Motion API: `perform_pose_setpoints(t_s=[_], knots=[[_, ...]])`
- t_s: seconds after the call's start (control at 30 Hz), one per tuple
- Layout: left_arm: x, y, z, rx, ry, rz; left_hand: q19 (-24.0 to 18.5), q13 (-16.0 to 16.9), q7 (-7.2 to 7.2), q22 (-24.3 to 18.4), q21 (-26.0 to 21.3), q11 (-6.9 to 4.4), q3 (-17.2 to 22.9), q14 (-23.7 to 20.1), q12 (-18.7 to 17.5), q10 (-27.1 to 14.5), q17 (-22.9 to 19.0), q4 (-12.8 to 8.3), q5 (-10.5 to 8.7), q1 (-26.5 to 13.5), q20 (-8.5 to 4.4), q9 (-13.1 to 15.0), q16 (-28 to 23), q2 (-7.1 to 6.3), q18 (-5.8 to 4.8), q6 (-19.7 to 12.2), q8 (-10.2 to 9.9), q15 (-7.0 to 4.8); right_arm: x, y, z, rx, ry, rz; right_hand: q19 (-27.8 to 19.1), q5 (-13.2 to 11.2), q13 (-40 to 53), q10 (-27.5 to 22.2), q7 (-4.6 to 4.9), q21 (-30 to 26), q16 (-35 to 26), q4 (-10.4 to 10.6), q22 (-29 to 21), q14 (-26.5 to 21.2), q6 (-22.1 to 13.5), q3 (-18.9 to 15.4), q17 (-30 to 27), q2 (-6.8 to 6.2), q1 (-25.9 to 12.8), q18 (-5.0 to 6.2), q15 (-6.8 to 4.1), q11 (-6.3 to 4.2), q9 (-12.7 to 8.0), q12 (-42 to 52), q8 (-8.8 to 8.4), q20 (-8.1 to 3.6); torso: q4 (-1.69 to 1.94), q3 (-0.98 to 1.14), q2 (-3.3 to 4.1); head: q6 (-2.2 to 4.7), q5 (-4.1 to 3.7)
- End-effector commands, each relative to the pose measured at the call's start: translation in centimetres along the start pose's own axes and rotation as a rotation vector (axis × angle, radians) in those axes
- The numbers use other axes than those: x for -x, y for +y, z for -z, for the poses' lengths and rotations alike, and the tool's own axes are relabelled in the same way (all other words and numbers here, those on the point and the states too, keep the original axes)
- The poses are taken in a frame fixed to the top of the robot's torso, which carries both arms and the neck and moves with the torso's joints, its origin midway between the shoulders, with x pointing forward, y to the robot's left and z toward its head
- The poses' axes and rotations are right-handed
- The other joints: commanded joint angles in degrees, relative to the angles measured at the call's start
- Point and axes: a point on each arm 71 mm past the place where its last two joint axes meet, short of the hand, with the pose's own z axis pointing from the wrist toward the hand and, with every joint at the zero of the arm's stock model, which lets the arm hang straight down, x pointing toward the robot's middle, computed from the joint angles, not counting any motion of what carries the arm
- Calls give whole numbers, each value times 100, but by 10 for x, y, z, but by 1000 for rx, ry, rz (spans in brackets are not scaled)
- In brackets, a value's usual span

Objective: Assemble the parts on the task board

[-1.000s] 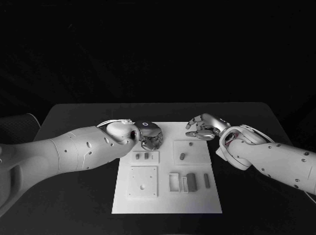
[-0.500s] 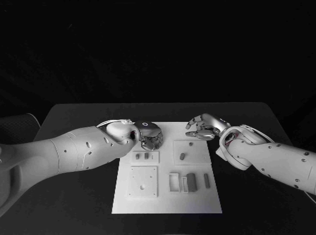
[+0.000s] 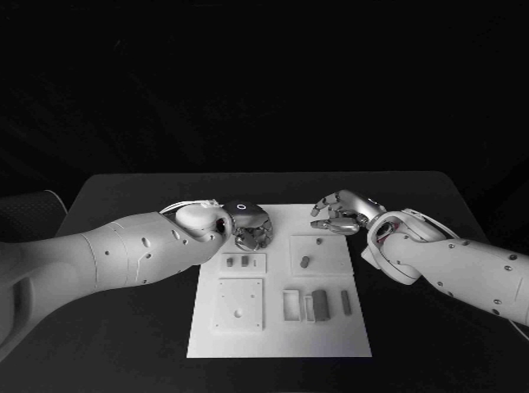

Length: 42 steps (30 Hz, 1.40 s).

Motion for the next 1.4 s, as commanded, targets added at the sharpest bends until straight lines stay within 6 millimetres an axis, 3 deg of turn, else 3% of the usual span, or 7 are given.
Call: perform_pose_setpoints(t_s=[0.03,0.53,1.4], knots=[[1,-1,0,-9,-14,23,16,-8,321,103,26,4,36,37,23,38,-8,3,-26,-16,43,14,30,29,597,339,17,15,0,0,0,5,8,2,-4,3,9,-5,41,-15,-26,15,98,54,-17,-14,-3,-10,-23,73,2,35,6,-2,-36,-24,2,-1,0,4,1],[-1,6,6,15,-8,51,41,-42,309,89,29,-7,-66,59,30,65,-28,43,-39,-176,42,50,43,-58,587,291,20,6,0,-1,0,2,8,3,-4,4,9,-5,41,-15,-26,18,98,54,-20,-14,-3,-12,-25,73,2,35,7,-2,-38,-24,3,0,-2,13,1],[8,20,33,53,-31,106,53,-55,299,85,30,-17,-71,70,37,80,-34,52,-33,-185,33,64,51,-51,589,287,26,-4,1,-3,0,-5,6,6,-5,7,9,-6,41,-16,-26,19,98,54,-21,-13,-3,-14,-24,73,2,35,11,-1,-40,-25,7,1,-1,34,32]])
